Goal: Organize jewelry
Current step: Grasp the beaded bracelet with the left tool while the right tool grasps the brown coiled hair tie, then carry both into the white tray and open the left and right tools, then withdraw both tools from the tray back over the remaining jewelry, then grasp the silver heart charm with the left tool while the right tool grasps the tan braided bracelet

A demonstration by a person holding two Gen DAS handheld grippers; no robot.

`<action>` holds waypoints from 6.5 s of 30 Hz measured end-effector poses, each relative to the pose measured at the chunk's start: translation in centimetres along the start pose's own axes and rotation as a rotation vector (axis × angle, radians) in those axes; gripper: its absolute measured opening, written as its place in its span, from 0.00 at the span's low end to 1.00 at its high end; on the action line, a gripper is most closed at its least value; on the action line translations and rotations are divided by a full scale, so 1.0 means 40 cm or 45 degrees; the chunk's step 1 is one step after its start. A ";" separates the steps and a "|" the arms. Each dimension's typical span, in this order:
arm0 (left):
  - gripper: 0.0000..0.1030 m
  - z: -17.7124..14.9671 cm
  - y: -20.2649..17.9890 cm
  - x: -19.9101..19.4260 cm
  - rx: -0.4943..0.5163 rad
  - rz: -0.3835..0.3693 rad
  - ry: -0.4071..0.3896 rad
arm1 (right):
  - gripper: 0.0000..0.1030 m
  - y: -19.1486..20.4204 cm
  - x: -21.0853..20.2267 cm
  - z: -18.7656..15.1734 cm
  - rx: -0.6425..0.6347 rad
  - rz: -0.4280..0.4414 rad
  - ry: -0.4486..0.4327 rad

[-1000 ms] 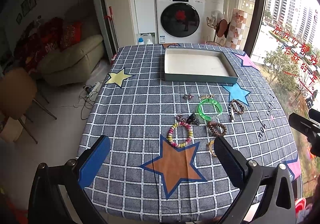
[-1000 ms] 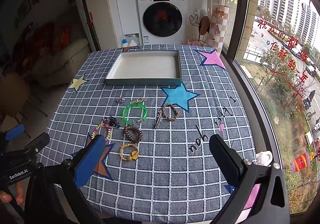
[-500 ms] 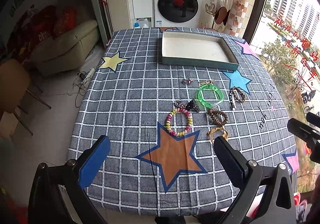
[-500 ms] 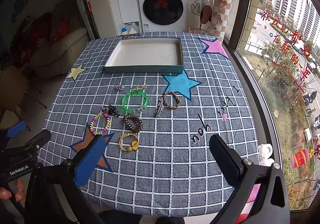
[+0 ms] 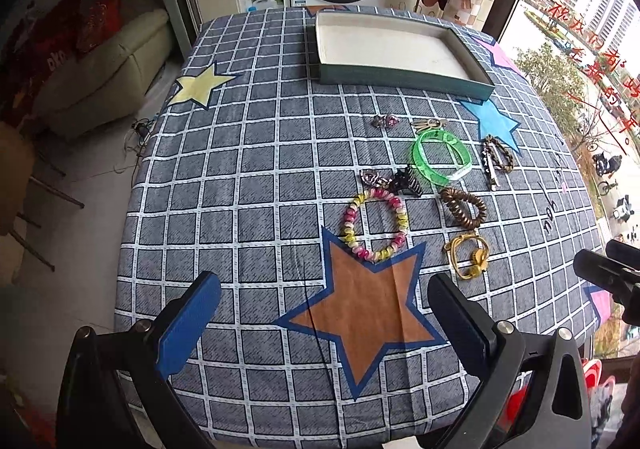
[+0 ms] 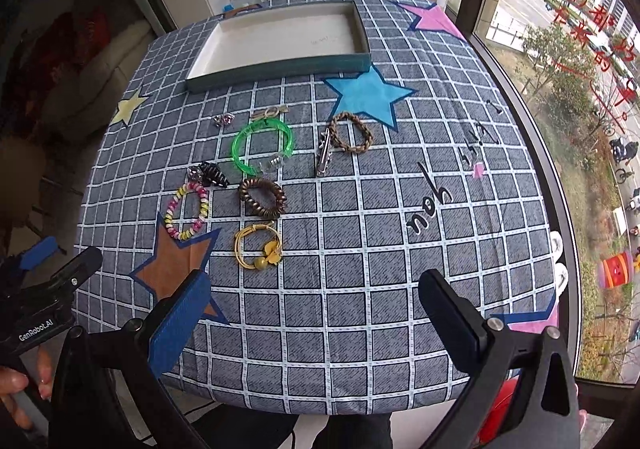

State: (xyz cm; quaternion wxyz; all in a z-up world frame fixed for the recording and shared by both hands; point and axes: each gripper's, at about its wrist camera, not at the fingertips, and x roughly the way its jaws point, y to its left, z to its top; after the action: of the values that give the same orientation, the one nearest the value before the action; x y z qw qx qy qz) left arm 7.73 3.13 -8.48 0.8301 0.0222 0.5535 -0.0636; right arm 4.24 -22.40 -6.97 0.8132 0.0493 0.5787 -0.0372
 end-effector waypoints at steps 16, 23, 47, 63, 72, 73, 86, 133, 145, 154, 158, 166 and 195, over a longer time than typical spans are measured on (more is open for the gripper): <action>0.90 0.064 -0.003 0.217 -0.005 -0.025 0.113 | 0.98 0.022 0.212 0.121 0.054 0.046 0.141; 0.90 0.086 -0.021 0.269 -0.010 -0.041 0.120 | 0.68 0.042 0.298 0.159 -0.001 0.071 0.221; 0.21 0.111 -0.084 0.269 0.075 -0.164 0.105 | 0.12 0.095 0.347 0.205 -0.137 0.118 0.231; 0.21 0.248 -0.023 0.150 0.028 -0.267 -0.056 | 0.12 0.060 0.230 0.328 -0.018 0.263 0.075; 0.21 0.447 -0.059 0.184 -0.040 -0.261 -0.120 | 0.12 -0.002 0.231 0.522 -0.051 0.307 0.038; 0.21 0.469 -0.065 0.192 -0.041 -0.256 -0.127 | 0.12 -0.010 0.235 0.543 -0.055 0.311 0.038; 0.21 0.678 -0.143 0.385 -0.043 -0.145 -0.095 | 0.12 -0.039 0.396 0.778 -0.042 0.312 0.087; 1.00 0.645 -0.160 0.380 0.004 0.060 -0.107 | 0.91 -0.074 0.390 0.776 0.063 0.440 0.049; 1.00 0.521 -0.086 0.288 -0.022 0.082 -0.125 | 1.00 -0.068 0.316 0.688 0.092 0.553 0.027; 1.00 0.359 -0.045 0.264 -0.026 0.058 -0.017 | 1.00 -0.059 0.270 0.572 0.043 0.516 0.112; 1.00 0.292 -0.024 0.262 -0.041 0.073 0.035 | 1.00 -0.074 0.275 0.503 0.063 0.481 0.176; 1.00 0.199 -0.001 0.269 -0.009 0.069 0.110 | 1.00 -0.104 0.292 0.383 0.080 0.378 0.258; 1.00 0.175 -0.032 0.365 0.048 0.042 0.159 | 0.74 -0.218 0.365 0.352 0.095 -0.016 0.237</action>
State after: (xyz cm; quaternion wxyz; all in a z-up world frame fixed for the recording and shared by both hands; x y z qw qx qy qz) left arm 19.52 -0.06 -19.17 0.7945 0.0510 0.6023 -0.0587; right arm 21.20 -32.84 -16.49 0.7532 0.0792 0.6503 -0.0592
